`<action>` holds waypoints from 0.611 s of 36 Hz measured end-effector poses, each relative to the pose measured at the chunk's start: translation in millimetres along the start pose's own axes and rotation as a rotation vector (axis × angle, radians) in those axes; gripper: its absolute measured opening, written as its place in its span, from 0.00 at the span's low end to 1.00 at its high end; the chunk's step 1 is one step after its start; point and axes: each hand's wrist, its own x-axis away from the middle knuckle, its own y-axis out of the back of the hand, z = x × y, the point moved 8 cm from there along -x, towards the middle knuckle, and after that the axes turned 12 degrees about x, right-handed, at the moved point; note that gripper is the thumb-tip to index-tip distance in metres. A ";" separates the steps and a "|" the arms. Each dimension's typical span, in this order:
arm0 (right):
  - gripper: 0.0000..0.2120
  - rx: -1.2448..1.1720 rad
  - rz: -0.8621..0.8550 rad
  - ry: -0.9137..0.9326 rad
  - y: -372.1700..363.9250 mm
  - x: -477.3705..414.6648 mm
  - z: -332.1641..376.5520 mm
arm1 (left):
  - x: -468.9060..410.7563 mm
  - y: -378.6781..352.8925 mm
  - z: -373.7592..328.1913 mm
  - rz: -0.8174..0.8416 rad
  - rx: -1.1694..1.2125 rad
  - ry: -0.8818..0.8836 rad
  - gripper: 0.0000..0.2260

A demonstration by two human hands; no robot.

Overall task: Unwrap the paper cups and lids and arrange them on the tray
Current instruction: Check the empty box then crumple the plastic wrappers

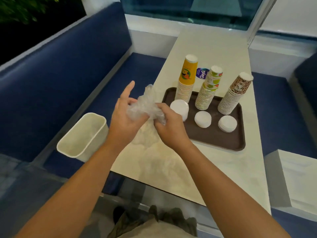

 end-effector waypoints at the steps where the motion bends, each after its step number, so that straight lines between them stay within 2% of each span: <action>1: 0.16 0.007 0.030 0.012 -13.0 -8.5 8.7 | -1.0 16.1 -0.6 0.013 -0.044 -0.017 0.37; 5: 0.12 0.064 0.163 0.031 -67.8 -38.2 40.7 | 0.8 70.6 4.5 0.144 -0.062 0.018 0.20; 10: 0.12 0.127 0.271 0.098 -156.3 -72.7 75.4 | -15.6 146.9 32.9 0.056 -0.025 0.095 0.13; 15: 0.21 0.021 0.316 0.105 -240.0 -97.3 90.9 | -38.5 230.2 90.8 -0.066 -0.186 0.207 0.13; 19: 0.16 0.116 0.331 0.108 -301.0 -117.4 79.0 | -47.7 282.1 149.8 -0.132 -0.268 0.332 0.11; 22: 0.11 0.226 0.408 0.191 -352.8 -129.6 66.3 | -48.8 309.1 196.2 -0.178 -0.355 0.437 0.09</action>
